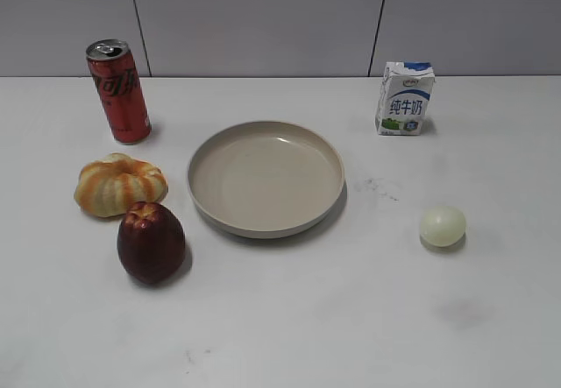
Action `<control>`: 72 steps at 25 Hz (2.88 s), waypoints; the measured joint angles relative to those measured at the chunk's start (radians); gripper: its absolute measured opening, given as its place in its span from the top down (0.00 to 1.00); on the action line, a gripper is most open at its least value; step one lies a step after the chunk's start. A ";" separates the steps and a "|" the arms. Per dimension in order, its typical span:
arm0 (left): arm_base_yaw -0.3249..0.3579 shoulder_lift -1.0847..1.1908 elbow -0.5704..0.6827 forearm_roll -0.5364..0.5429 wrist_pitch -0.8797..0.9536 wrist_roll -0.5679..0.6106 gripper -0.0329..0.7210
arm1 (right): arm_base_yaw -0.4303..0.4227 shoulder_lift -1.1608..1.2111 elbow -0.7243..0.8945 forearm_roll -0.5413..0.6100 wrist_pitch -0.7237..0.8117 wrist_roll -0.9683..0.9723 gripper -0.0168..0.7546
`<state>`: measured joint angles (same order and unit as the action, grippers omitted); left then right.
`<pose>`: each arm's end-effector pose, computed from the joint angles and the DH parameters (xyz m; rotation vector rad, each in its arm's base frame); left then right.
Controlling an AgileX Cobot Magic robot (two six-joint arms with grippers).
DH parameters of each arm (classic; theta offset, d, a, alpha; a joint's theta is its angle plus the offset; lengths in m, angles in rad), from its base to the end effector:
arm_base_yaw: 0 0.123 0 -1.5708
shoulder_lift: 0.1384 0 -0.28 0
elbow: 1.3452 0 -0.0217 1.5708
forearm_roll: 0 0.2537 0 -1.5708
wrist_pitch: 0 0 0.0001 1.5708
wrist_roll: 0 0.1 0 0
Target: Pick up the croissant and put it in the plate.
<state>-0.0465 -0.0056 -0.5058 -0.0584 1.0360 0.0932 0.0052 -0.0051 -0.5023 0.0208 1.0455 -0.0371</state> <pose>0.0100 -0.0055 0.2786 0.1423 2.0020 -0.0396 0.0104 0.0019 0.2767 -0.0436 2.0211 0.0046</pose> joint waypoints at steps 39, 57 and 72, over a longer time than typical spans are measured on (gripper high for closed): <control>-0.100 1.836 -0.606 -0.392 -0.290 0.083 0.10 | 0.000 0.000 0.000 0.000 0.000 0.000 0.28; -0.102 1.991 -0.611 -0.450 -0.540 0.084 0.13 | 0.000 0.000 0.000 0.000 0.000 0.000 0.28; -0.106 1.966 -0.611 -0.491 -0.540 0.084 0.73 | 0.000 0.000 0.000 0.000 0.000 0.000 0.28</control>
<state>-0.1526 1.9608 -1.1167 -0.5490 0.4958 0.1771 0.0052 -0.0051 -0.5023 0.0208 1.0455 -0.0371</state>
